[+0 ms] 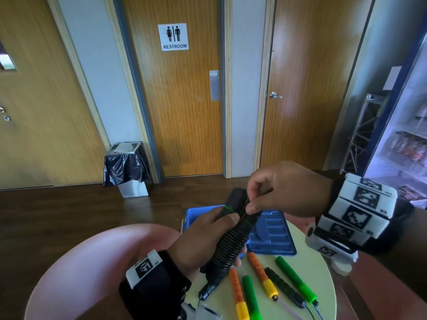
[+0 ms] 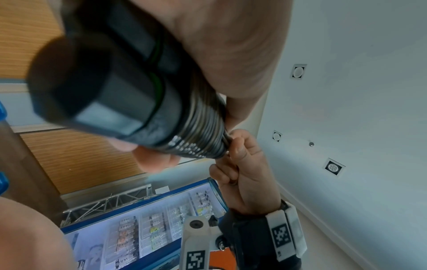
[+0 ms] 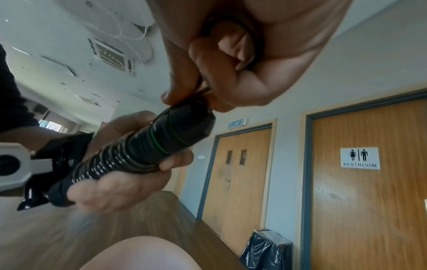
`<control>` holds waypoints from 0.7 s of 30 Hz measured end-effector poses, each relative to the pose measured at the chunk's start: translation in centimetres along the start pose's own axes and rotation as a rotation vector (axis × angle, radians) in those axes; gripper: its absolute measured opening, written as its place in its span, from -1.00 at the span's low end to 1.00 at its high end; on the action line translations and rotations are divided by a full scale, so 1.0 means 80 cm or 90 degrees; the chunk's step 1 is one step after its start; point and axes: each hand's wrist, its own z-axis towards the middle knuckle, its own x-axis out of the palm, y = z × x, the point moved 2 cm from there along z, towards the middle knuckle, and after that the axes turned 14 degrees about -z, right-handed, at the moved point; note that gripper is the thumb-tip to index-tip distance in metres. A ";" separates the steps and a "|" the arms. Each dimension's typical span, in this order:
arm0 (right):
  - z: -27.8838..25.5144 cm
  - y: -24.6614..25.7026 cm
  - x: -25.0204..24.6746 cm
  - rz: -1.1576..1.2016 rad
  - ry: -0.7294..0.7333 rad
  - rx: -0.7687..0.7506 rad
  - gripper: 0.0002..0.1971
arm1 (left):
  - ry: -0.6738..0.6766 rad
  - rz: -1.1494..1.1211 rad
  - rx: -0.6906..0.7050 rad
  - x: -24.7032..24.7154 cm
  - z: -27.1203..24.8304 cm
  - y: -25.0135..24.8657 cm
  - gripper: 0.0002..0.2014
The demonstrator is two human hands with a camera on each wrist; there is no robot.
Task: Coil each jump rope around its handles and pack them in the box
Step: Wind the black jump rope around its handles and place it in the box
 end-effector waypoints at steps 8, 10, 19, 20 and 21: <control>0.001 -0.006 0.010 0.122 -0.042 0.061 -0.82 | -0.023 0.034 0.043 -0.006 -0.001 -0.005 -0.78; -0.002 -0.002 0.017 0.137 -0.070 0.071 -0.83 | -0.026 0.042 0.050 -0.007 -0.003 -0.007 -0.79; -0.005 -0.004 0.029 0.323 0.003 0.017 -0.92 | -0.009 0.022 0.033 -0.008 -0.006 -0.005 -0.71; -0.005 -0.006 0.032 0.336 0.010 0.009 -0.91 | -0.006 0.022 0.025 -0.008 -0.006 -0.003 -0.73; -0.004 -0.008 0.034 0.356 0.020 0.008 -0.92 | -0.002 0.025 0.016 -0.009 -0.006 -0.002 -0.73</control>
